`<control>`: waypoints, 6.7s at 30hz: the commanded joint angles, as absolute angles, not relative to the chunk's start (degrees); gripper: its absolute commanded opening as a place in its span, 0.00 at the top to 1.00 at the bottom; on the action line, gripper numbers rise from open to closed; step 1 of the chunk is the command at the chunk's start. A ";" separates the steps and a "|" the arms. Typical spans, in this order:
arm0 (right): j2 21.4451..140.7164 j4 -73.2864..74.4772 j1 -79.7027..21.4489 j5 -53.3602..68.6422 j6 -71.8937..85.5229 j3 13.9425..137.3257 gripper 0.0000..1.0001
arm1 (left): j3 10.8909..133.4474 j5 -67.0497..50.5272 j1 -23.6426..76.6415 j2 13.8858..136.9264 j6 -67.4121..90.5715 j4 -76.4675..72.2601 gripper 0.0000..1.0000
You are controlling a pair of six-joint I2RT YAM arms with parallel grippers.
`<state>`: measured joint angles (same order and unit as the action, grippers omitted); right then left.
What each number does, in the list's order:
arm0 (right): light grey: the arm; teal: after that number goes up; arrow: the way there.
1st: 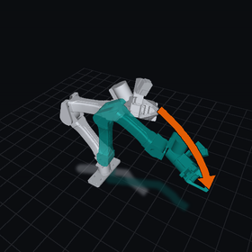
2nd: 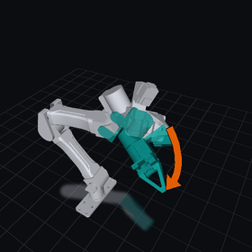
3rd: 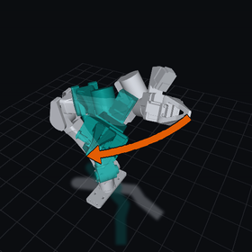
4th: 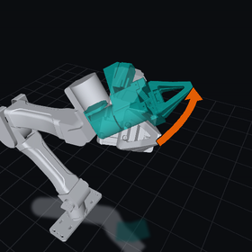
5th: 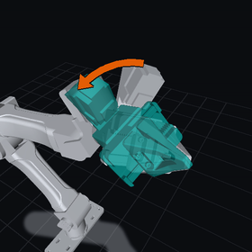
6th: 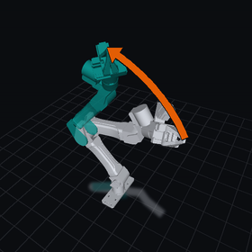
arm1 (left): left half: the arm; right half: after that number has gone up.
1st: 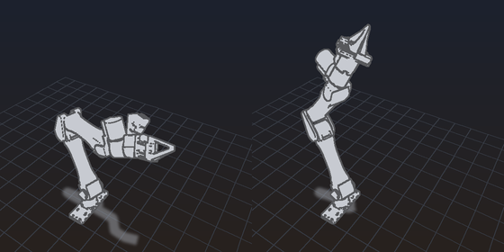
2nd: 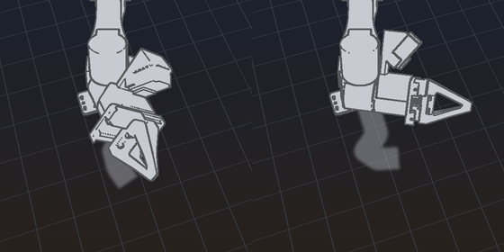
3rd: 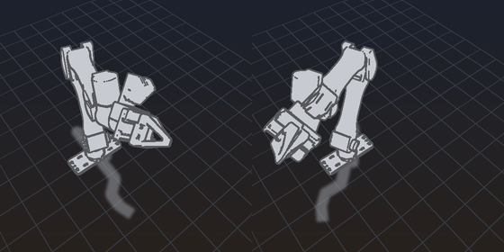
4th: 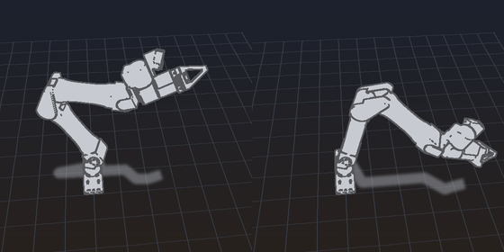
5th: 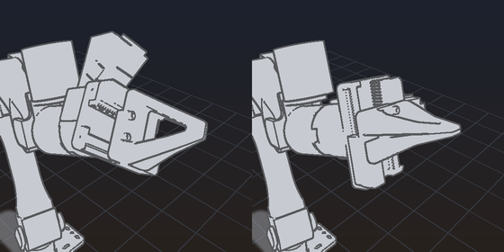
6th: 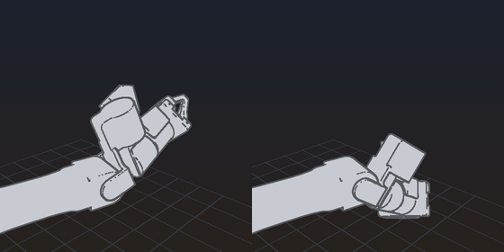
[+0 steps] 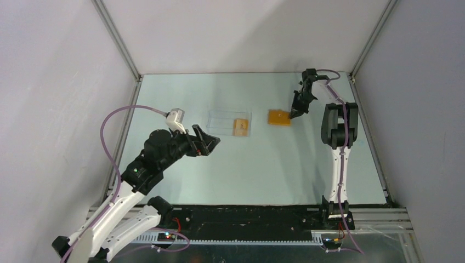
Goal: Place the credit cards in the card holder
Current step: Move the card holder to the center of the board, then open the card holder at the center of the board.
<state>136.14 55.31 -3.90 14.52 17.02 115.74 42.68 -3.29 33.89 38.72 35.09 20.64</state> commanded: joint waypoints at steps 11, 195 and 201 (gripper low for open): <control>113.40 49.17 -10.23 17.61 15.31 82.59 1.00 | 41.89 -4.92 33.89 39.87 38.74 18.27 0.01; 50.20 -0.53 -23.87 54.06 33.85 34.58 1.00 | 37.88 -13.58 50.16 48.28 48.05 -0.84 0.16; 48.45 14.21 -26.06 29.77 25.15 38.37 1.00 | 38.36 1.19 49.37 47.81 49.31 10.20 0.05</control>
<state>49.47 5.32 -24.05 49.32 32.45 34.00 37.95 -10.94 50.06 48.69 48.47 3.38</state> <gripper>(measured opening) 0.021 0.937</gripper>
